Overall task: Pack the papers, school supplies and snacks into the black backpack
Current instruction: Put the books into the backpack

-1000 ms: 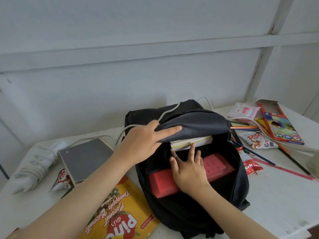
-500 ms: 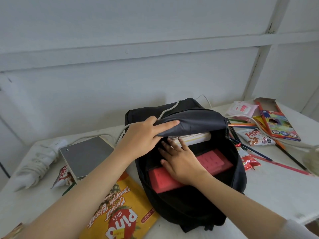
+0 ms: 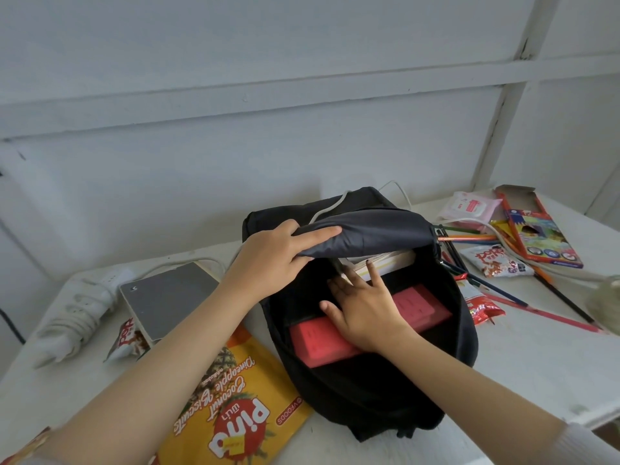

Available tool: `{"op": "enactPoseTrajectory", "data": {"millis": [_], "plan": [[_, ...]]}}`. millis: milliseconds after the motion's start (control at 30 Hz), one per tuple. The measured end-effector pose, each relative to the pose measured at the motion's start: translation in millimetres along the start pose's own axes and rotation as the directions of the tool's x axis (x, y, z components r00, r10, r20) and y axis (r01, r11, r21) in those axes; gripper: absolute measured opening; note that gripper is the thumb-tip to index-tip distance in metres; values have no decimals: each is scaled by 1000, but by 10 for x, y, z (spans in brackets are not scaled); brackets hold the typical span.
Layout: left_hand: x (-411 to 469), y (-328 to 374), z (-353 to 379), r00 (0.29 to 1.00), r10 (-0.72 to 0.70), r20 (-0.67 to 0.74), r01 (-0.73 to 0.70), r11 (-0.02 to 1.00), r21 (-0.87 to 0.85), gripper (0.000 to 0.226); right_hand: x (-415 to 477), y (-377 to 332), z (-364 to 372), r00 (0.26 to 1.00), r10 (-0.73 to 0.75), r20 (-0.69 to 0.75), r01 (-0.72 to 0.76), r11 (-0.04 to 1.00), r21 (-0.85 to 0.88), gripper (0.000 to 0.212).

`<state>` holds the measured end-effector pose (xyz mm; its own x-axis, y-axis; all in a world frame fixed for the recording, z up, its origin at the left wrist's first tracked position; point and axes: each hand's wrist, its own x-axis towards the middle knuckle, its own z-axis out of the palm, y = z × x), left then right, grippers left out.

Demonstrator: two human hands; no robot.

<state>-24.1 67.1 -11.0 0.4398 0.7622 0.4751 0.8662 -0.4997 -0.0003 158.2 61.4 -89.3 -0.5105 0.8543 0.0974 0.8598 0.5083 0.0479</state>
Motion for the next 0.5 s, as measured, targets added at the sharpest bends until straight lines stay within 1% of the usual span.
{"op": "enactPoseTrajectory", "data": {"millis": [100, 200, 267, 367, 433, 500], "plan": [[-12, 9, 5, 1000, 3, 3, -3, 1000, 0, 68, 19, 16, 27, 1000, 7, -15, -6, 998, 60, 108], [-20, 19, 15, 1000, 3, 1, -3, 1000, 8, 68, -49, 19, 14, 998, -34, -58, 42, 990, 138, 106], [-22, 24, 18, 1000, -1, -1, 1, 1000, 11, 68, -127, -20, -13, 997, -1, -80, 14, 986, 167, 98], [-24, 30, 20, 1000, 7, 3, -7, 1000, 17, 68, -216, -80, -18, 996, 84, -15, -79, 974, 212, 89], [-26, 36, 20, 1000, 12, 2, -12, 1000, 21, 67, -227, -71, -4, 996, 80, 26, -84, 970, 229, 89], [-28, 41, 23, 1000, 16, -3, -16, 1000, 22, 67, -214, -48, 8, 998, 57, 34, -64, 968, 241, 91]]}}
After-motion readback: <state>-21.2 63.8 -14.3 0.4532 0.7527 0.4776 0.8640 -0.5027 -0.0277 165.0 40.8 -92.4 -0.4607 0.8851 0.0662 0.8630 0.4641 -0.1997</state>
